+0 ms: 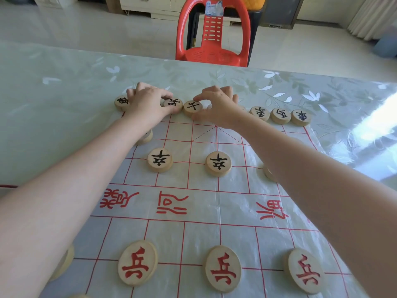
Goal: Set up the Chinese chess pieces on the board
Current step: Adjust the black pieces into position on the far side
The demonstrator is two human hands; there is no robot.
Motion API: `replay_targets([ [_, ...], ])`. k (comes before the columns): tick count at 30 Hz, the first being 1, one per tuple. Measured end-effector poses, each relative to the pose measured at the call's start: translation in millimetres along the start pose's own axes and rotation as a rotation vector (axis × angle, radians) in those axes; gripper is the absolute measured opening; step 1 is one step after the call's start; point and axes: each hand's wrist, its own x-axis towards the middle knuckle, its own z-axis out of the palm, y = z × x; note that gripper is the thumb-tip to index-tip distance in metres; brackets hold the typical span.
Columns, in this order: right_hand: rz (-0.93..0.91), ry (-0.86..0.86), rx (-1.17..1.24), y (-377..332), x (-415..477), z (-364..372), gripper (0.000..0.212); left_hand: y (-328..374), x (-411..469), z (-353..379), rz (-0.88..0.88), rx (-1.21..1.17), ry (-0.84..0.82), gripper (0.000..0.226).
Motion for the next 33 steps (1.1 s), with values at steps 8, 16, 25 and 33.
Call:
replay_targets([
  [8, 0.024, 0.036, -0.059, -1, 3, 3, 0.054, 8, -9, -3, -0.068, -0.058, 0.019, 0.044],
  [16, 0.058, 0.048, -0.046, -3, 0, 4, 0.055, 4, -8, 2, -0.075, -0.066, 0.022, 0.045],
  [25, 0.015, 0.019, 0.110, -21, -3, -4, 0.054, -22, -5, -25, -0.039, -0.062, 0.108, 0.049],
  [33, 0.018, -0.070, 0.179, -75, 21, 18, 0.049, -84, -19, -49, -0.167, -0.122, 0.067, 0.045],
])
